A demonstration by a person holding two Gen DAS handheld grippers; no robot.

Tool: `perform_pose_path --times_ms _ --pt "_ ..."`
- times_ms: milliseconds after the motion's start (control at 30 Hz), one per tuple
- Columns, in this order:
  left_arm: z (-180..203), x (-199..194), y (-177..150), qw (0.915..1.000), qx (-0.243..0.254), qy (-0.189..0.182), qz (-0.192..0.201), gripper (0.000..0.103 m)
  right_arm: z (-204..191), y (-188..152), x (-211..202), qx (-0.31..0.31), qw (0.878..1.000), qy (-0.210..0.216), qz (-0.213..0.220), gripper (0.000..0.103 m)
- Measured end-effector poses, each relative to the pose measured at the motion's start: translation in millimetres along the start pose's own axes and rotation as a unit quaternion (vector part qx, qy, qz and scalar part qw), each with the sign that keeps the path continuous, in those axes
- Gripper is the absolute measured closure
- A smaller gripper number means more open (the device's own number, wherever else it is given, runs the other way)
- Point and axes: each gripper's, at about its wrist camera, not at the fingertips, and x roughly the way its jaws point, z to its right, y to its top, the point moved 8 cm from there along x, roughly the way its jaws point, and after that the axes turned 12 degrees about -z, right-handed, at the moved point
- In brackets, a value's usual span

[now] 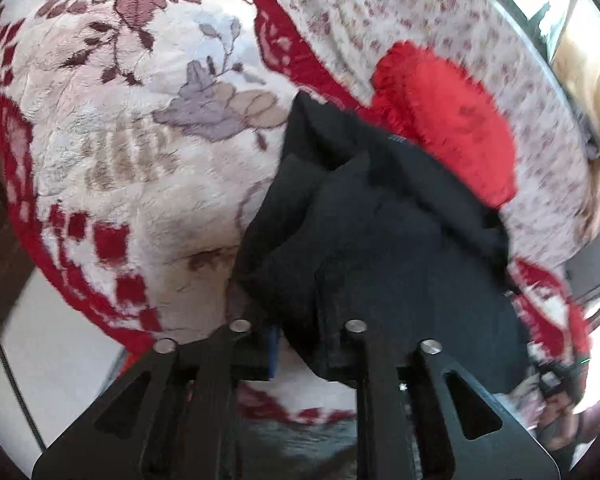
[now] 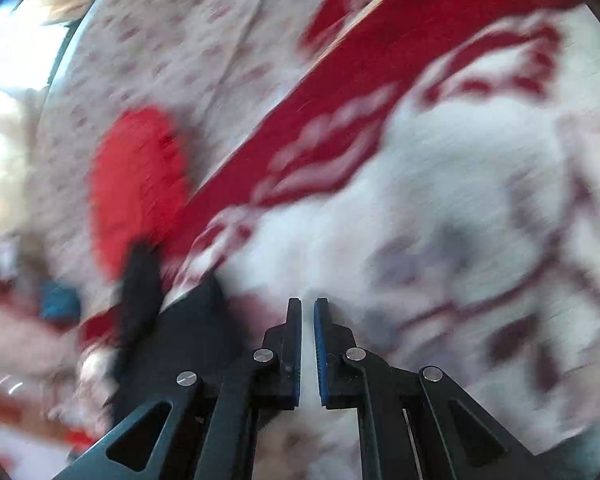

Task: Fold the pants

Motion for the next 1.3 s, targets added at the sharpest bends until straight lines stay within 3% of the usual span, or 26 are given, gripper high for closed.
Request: perform_pose_path --times_ms 67,133,200,233,267,467,600,667,700,733,767,800,867,967,1067,1167,1300 --pt "-4.3 -0.9 -1.0 0.9999 0.004 0.014 0.004 0.074 -14.9 9.0 -15.5 -0.033 0.997 -0.043 0.056 0.094" --pt "-7.9 -4.9 -0.2 0.9995 0.010 0.025 0.014 0.065 -61.2 11.0 -25.0 -0.124 0.984 -0.061 0.108 0.091" --pt "-10.7 -10.3 1.2 0.9991 0.016 0.032 0.025 0.061 -124.4 -0.7 -19.6 -0.239 0.961 -0.046 0.133 0.071" --pt "-11.5 -12.2 2.5 0.9988 0.019 0.036 0.029 0.061 -159.2 -12.4 -10.5 -0.302 0.943 -0.030 0.136 0.065" --pt "-12.3 -14.8 4.4 0.9983 0.021 0.040 0.036 0.059 -191.4 -26.9 2.8 -0.361 0.924 -0.015 0.129 0.059" --pt "-42.2 -42.1 20.1 0.9902 -0.021 0.104 0.091 0.059 -282.0 -83.0 86.3 -0.540 0.841 0.007 0.049 0.059" --pt "-51.0 -45.8 26.7 0.9910 -0.039 0.096 0.084 0.058 -299.4 -93.5 132.3 -0.569 0.822 -0.025 0.012 0.059" --pt "-46.4 -46.2 29.2 0.9918 -0.036 0.092 0.082 0.058 -303.5 -90.7 150.5 -0.578 0.813 -0.065 0.005 0.060" --pt "-41.9 -46.7 32.0 0.9919 -0.031 0.091 0.082 0.058 -298.3 -85.6 156.1 -0.572 0.814 -0.099 0.010 0.070" --pt "-37.6 -46.7 35.7 0.9920 -0.026 0.090 0.084 0.058 -293.2 -76.5 158.6 -0.553 0.824 -0.121 0.012 0.078" --pt "-31.4 -47.1 42.1 0.9922 -0.018 0.088 0.086 0.058 -287.8 -66.2 157.4 -0.523 0.844 -0.115 0.004 0.096" --pt "-25.1 -46.7 48.0 0.9924 -0.010 0.086 0.087 0.058 -282.8 -55.9 153.2 -0.497 0.861 -0.107 0.002 0.099" --pt "-12.1 -47.1 66.9 0.9934 0.008 0.075 0.087 0.055 -277.7 -39.2 135.8 -0.461 0.883 -0.087 0.023 0.099" --pt "-0.8 -47.5 108.1 0.9935 0.016 0.059 0.096 0.038 -259.9 -3.4 99.8 -0.380 0.922 -0.041 0.064 0.099" --pt "-2.3 -32.4 156.8 0.9971 -0.010 0.031 0.069 0.035 -232.1 17.0 74.8 -0.311 0.947 -0.001 0.076 0.099" --pt "-6.8 -1.1 193.1 0.9986 -0.052 -0.005 0.001 0.035 -218.0 28.8 62.4 -0.271 0.959 0.020 0.076 0.099" --pt "5.6 48.7 202.8 0.9908 -0.069 -0.054 -0.103 0.035 -218.5 28.1 52.1 -0.282 0.956 0.014 0.078 0.099"
